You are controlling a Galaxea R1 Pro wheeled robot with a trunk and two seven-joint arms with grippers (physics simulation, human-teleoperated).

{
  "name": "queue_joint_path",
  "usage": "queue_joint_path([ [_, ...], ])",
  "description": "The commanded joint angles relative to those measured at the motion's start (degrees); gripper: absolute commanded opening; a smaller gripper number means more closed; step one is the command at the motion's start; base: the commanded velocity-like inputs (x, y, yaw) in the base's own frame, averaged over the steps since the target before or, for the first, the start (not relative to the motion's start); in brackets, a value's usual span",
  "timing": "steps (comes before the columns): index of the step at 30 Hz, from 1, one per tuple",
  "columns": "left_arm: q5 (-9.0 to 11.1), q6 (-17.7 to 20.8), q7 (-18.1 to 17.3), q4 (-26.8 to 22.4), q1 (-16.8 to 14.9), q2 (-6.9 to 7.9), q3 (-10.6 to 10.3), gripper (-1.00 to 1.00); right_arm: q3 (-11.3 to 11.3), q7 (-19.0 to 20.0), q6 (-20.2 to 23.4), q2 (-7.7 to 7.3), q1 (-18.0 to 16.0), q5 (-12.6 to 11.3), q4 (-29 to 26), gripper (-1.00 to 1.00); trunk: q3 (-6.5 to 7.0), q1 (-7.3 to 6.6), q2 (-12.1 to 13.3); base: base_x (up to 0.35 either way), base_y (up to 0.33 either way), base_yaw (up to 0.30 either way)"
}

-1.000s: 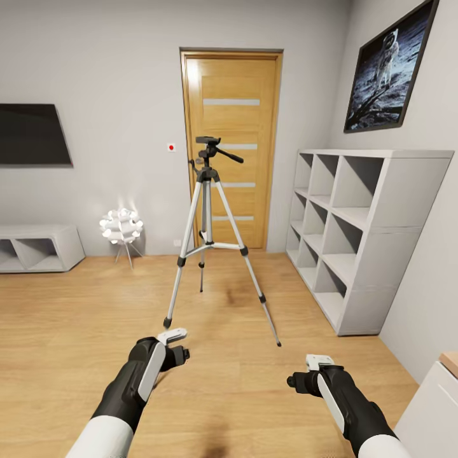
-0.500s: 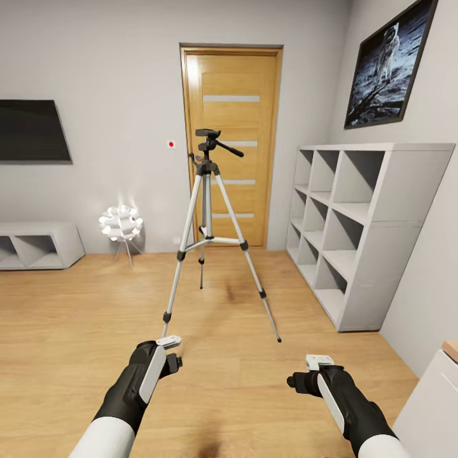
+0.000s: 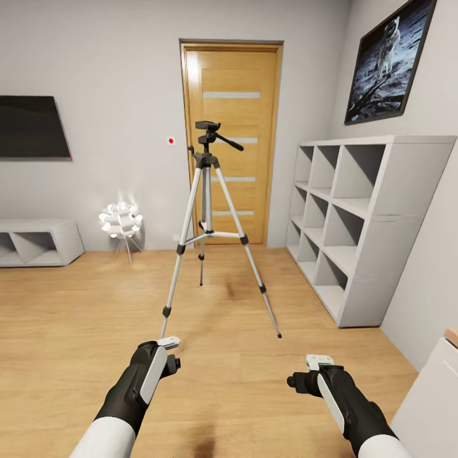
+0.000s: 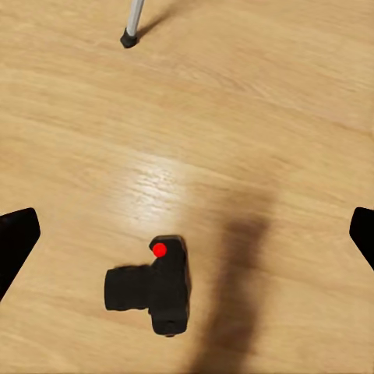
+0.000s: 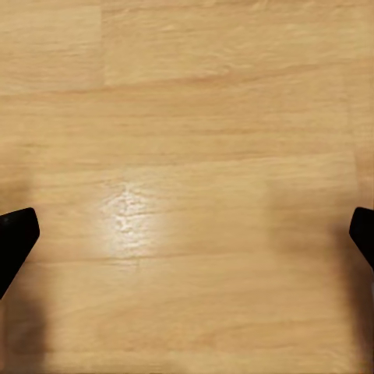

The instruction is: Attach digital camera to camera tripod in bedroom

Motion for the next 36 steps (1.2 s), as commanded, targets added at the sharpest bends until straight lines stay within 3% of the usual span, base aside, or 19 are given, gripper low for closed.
queue_joint_path([
  [1, 0.6, 0.1, 0.5, -0.1, -0.1, -0.05, 0.1, 1.0, -0.1, 0.1, 0.3, 0.0, 0.0, -0.2, -0.1, 1.0, -0.25, 0.22, -0.4, 0.0, 0.0, 0.0],
  [30, 0.5, 0.1, 0.5, -0.1, 0.0, -0.05, 0.0, 1.0, -0.1, 0.1, 0.3, 0.0, 0.0, -0.3, -0.1, 1.0, -5.45, 6.58, -12.1, 0.0, 0.0, 0.0],
  [36, 0.6, 0.1, 0.5, 0.0, 0.0, -0.05, 0.0, 1.0, 0.1, 6.8, 0.5, -0.5, 0.0, -0.4, -1.7, 1.0, -6.7, 7.13, -12.9, 0.0, 0.0, 0.0],
])
